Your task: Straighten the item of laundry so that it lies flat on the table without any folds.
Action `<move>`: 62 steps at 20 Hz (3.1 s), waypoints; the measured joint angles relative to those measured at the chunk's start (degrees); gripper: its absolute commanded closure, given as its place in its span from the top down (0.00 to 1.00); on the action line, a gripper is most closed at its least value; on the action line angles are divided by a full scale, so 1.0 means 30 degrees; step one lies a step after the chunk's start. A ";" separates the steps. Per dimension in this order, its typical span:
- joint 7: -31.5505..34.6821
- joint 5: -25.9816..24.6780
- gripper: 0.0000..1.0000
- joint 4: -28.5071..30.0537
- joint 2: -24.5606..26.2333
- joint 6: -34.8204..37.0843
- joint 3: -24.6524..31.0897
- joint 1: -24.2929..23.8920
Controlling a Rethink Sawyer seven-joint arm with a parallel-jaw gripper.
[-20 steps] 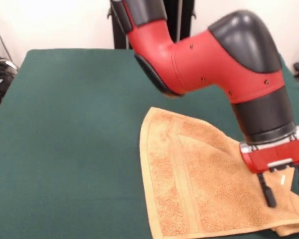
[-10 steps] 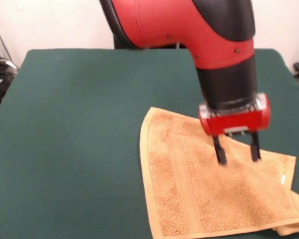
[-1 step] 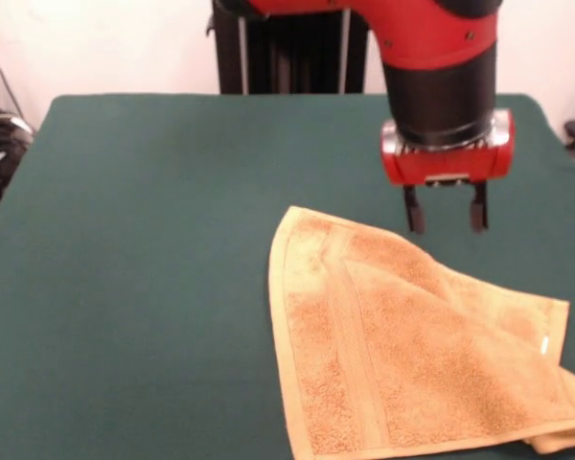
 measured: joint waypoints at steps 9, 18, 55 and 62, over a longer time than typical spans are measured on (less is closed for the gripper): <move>0.1054 0.1527 1.00 0.0082 0.0566 -0.3278 0.0197 0.0079; 0.1074 0.2501 1.00 0.0013 0.1625 -0.5237 0.0078 0.0423; 0.9238 0.3077 1.00 -0.5554 0.5896 0.6297 -0.5726 0.5888; 0.9238 0.3045 1.00 -0.6599 0.5664 0.7959 -0.6159 0.5847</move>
